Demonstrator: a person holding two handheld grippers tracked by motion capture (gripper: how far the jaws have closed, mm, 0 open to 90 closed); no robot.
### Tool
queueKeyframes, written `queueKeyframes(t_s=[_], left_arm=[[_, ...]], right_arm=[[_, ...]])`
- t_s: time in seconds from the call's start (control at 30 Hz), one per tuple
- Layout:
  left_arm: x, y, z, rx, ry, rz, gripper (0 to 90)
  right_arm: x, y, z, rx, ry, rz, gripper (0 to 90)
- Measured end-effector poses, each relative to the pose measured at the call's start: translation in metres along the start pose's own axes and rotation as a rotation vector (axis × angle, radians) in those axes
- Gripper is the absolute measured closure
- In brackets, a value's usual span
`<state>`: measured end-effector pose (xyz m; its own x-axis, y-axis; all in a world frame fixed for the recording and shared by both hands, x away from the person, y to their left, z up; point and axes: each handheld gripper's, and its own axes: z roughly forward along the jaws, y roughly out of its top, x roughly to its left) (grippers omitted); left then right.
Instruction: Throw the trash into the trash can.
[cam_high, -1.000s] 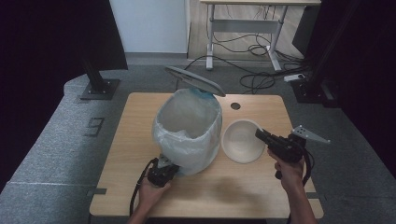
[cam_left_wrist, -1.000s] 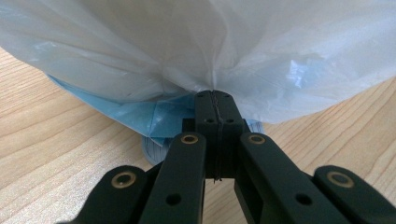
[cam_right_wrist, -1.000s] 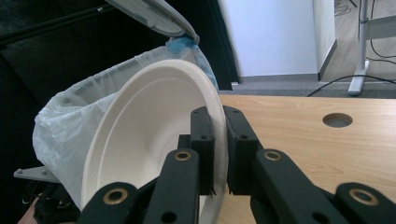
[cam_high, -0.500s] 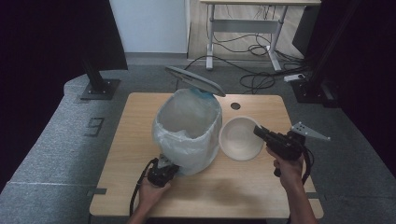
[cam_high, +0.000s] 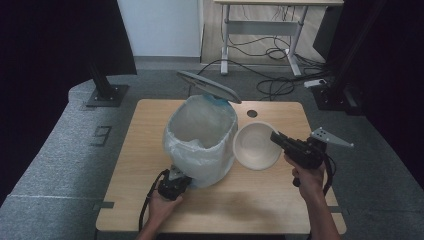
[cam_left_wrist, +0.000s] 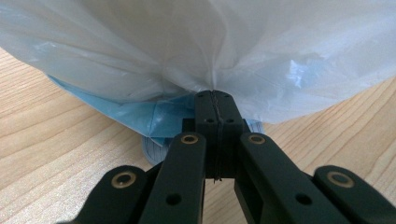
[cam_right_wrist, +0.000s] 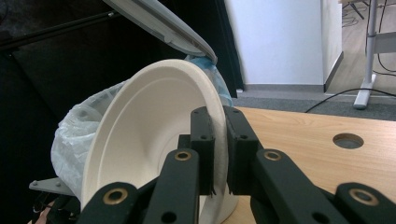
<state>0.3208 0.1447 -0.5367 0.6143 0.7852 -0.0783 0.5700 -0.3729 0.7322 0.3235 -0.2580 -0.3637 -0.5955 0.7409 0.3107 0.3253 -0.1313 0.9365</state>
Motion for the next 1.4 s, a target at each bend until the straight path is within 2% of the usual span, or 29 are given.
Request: queueKeyframes(t_s=[0.73,1.4], left_arm=[[0.0,0.0,0.0,0.0,-0.001,-0.002,90.0],[0.001,0.0,0.0,-0.001,-0.005,-0.003,90.0]], right_arm=[[0.016,0.017,0.006,-0.026,0.031,-0.023,82.8],[0.034,0.036,0.028,-0.022,0.068,-0.046,82.8]])
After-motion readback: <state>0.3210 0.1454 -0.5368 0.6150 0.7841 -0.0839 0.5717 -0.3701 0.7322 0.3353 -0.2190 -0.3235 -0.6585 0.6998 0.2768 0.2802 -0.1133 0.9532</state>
